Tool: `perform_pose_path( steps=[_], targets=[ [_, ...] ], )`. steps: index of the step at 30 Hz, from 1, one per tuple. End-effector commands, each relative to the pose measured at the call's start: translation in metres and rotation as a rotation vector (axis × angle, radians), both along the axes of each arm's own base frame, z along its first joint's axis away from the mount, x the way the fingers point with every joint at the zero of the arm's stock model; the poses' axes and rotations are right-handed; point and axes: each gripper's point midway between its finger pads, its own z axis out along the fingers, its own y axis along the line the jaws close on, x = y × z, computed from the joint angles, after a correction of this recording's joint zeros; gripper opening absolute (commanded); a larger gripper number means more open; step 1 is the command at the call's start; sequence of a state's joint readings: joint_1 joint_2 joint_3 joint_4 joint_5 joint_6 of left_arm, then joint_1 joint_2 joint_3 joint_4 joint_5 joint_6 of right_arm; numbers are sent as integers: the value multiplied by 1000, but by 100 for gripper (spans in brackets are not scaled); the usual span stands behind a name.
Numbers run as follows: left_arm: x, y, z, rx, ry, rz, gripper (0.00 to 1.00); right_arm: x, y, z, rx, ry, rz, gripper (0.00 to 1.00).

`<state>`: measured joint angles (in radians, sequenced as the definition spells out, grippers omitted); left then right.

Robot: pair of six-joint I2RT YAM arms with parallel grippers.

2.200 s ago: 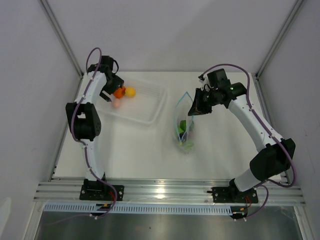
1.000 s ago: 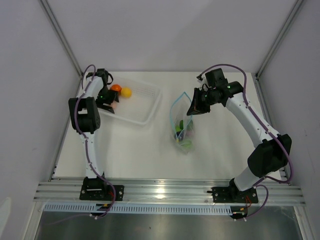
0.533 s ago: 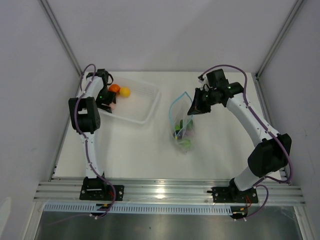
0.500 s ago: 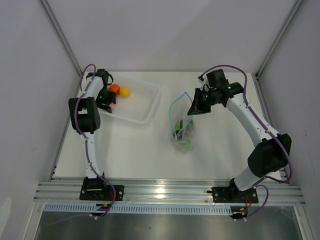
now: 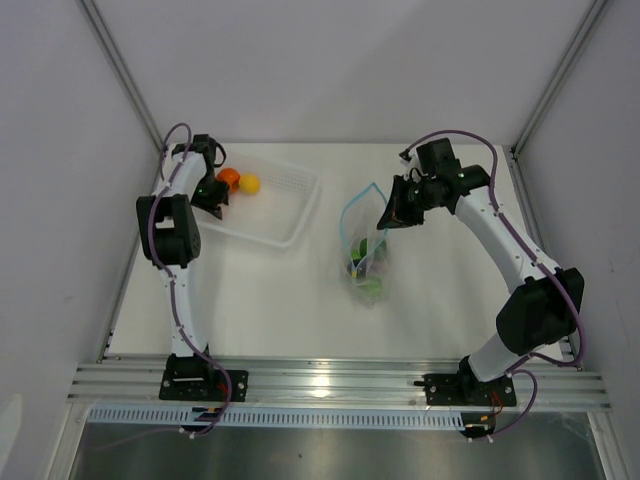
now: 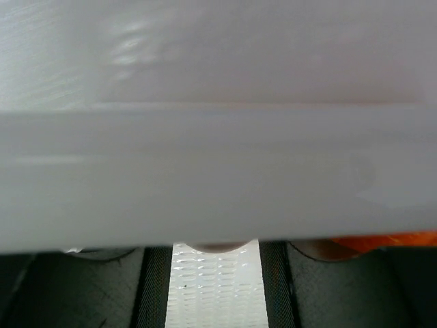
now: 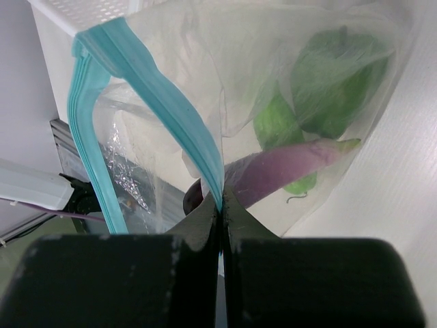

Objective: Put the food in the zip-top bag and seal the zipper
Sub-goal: Pick up the fake food from the bin, then place the fake food in the zipper food storage bag.

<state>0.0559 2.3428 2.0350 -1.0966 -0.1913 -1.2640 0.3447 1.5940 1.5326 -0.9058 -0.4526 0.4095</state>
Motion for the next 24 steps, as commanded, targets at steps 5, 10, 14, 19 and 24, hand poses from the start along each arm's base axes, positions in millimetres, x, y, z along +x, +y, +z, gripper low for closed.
perform_pose_path(
  steps=[5, 10, 14, 19, 24],
  targets=[
    [25, -12, 76, 76, -205, -142, 1, 0, -3, 17, 38, -64, 1, 0],
    [29, -57, 117, 60, -315, -292, 1, 3, -6, 20, 40, -77, -10, 0],
    [28, -98, 155, 23, -436, -467, 1, 7, -10, 21, 25, -83, -22, 0],
    [7, -153, 197, -48, -532, -666, 1, 11, -16, 17, -11, -74, -45, 0],
    [-51, -223, 234, -153, -584, -903, 1, 19, -18, 12, -31, -62, -61, 0]
  ],
)
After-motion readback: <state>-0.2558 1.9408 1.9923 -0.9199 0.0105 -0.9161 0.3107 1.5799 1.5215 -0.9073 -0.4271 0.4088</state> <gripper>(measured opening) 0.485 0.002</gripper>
